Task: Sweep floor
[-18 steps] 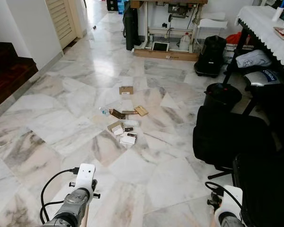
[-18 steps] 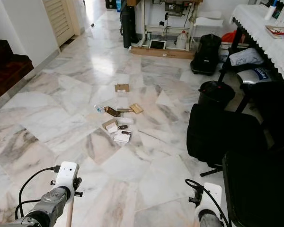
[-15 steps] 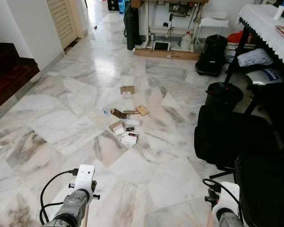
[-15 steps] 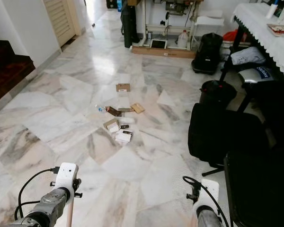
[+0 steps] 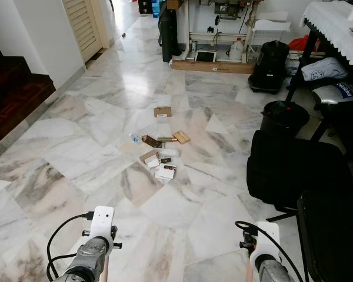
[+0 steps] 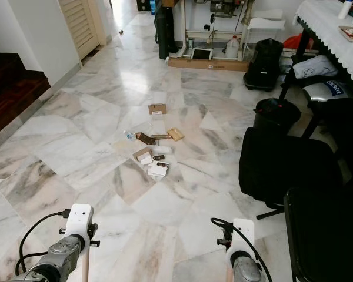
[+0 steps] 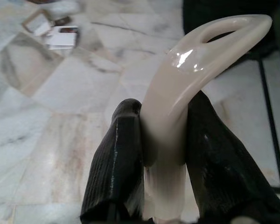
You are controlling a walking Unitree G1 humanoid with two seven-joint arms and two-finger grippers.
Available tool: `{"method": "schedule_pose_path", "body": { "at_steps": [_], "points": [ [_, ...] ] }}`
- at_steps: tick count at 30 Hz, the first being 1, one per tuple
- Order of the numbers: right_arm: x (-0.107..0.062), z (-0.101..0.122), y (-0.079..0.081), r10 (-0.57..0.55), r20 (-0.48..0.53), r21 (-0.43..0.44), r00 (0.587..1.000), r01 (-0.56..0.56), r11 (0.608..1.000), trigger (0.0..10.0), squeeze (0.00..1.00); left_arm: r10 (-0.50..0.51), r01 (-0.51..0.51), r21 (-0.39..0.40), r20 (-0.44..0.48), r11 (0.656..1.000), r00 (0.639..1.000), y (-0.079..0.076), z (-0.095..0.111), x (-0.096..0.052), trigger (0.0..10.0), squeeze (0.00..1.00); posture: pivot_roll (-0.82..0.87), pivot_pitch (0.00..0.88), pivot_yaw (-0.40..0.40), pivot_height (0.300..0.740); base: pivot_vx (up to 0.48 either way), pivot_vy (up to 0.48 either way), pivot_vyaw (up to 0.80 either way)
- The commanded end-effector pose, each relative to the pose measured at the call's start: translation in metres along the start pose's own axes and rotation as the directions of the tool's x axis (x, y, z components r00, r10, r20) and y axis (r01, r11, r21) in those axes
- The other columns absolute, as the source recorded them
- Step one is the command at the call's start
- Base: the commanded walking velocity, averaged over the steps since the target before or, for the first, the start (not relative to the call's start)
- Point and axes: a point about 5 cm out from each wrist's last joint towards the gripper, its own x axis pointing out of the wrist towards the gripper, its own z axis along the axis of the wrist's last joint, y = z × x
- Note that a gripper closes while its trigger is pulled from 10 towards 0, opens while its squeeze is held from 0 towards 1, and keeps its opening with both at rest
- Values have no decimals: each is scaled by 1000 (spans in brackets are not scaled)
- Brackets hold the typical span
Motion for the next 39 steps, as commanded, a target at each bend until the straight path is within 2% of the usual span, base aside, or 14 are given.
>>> {"method": "schedule_pose_path", "body": {
  "at_steps": [1, 5, 11, 13, 17, 24, 31, 35, 39],
  "points": [
    [-1, -5, -3, -34, -29, 51, 999, 36, 998, 10000, 0, 17, -18, -19, -30, 1000, 999, 3, -5, -1, 10000, 0, -179, 0, 28, 740, 0, 0, 0],
    [2, 3, -13, -94, -15, 113, 995, 95, 989, 10000, 0, -10, 10, 2, -28, 1000, 1000, -7, -5, -1, 10000, 0, -163, 0, 6, 740, 0, 0, 0],
    [2, 5, -11, -83, -11, 116, 996, 84, 990, 10000, 0, -21, 21, 13, -14, 1000, 1000, -8, -4, -1, 10000, 0, -120, 0, -15, 740, 0, 0, 0],
    [-1, -3, -11, -80, -37, 120, 996, 84, 989, 10000, 0, -8, 9, 17, -31, 1000, 999, -3, -11, -2, 10000, 0, -88, 0, -31, 740, 0, 0, 0],
    [-2, -9, -8, -55, -57, 113, 997, 61, 992, 10000, 0, 5, -4, 25, -20, 1000, 1000, 3, -10, -2, 10000, 0, -19, 0, -60, 740, 0, 0, 0],
    [-1, -10, 13, 34, -72, 71, 997, -29, 997, 10000, 0, 73, -73, -10, -17, 997, 997, 22, -18, -6, 10000, 0, 98, 0, -133, 740, 0, 0, 0],
    [1, -7, 20, 60, -75, 65, 995, -55, 996, 10000, 0, 86, -87, -18, -42, 996, 995, 26, -30, -10, 10000, 0, 120, 0, -124, 740, 0, 0, 0],
    [0, -11, 17, 30, -86, 90, 996, -23, 996, 10000, 0, 58, -57, 15, -76, 998, 995, 21, -37, -11, 10000, 0, 107, 0, -93, 740, 0, 0, 0],
    [-5, -21, 18, 18, -114, 108, 993, -6, 994, 10000, 0, 25, -21, 54, -76, 998, 997, 16, -34, -10, 10000, 0, 98, 0, -63, 740, 0, 0, 0]
  ]
}}
